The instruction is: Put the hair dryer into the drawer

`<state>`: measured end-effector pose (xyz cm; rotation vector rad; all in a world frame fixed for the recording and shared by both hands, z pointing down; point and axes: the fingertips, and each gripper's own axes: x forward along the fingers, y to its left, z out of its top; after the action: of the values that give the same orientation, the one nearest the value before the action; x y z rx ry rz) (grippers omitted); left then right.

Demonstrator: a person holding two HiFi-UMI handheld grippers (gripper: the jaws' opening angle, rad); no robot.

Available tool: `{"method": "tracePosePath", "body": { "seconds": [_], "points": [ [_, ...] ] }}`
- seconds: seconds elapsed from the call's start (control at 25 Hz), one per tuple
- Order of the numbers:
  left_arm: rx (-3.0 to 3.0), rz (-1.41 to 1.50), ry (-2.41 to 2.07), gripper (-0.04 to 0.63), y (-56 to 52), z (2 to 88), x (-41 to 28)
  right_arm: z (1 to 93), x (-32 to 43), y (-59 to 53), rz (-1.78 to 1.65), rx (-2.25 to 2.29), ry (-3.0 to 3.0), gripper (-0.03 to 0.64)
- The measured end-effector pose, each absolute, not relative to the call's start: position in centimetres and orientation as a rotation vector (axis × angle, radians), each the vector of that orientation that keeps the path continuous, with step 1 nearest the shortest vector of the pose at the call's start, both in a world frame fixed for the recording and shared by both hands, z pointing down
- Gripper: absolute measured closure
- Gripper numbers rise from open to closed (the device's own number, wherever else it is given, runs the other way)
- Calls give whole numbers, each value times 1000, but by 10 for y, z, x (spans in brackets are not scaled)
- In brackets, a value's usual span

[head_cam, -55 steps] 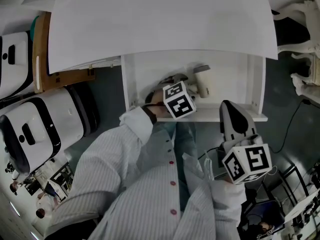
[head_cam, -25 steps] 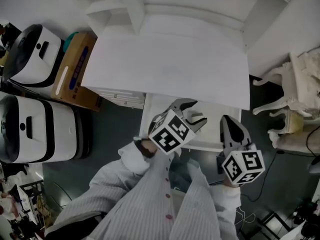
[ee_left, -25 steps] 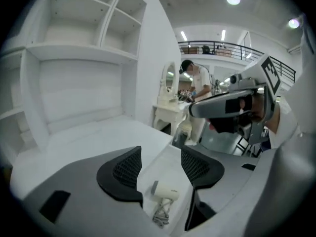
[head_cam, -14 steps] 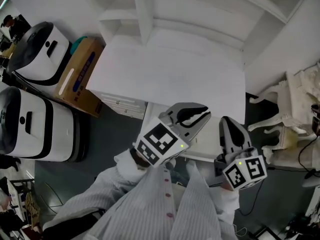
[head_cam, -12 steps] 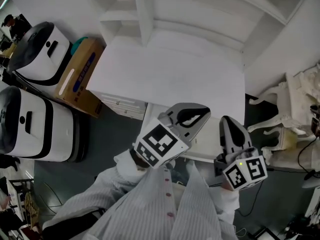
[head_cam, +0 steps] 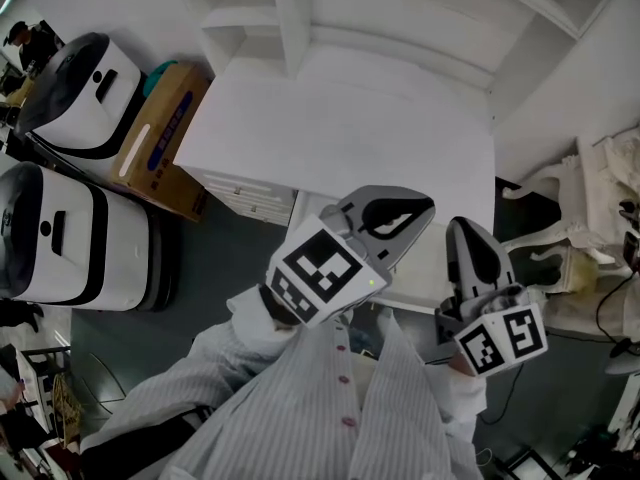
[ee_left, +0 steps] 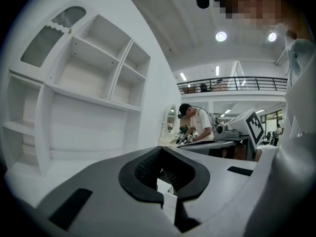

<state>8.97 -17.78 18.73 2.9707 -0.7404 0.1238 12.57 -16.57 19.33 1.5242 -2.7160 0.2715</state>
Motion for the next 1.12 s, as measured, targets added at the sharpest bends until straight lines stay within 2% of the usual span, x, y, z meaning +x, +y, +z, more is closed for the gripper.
{"method": "tracePosePath", "body": {
  "seconds": [0.76,1.12],
  "points": [
    [2994,157,-758,586,-186,190,77,200,119,-152,276,1479,-2708,606],
    [2988,291,-751,586,-188,214,75,209,123,-149,311,1479,-2693,606]
  ]
}}
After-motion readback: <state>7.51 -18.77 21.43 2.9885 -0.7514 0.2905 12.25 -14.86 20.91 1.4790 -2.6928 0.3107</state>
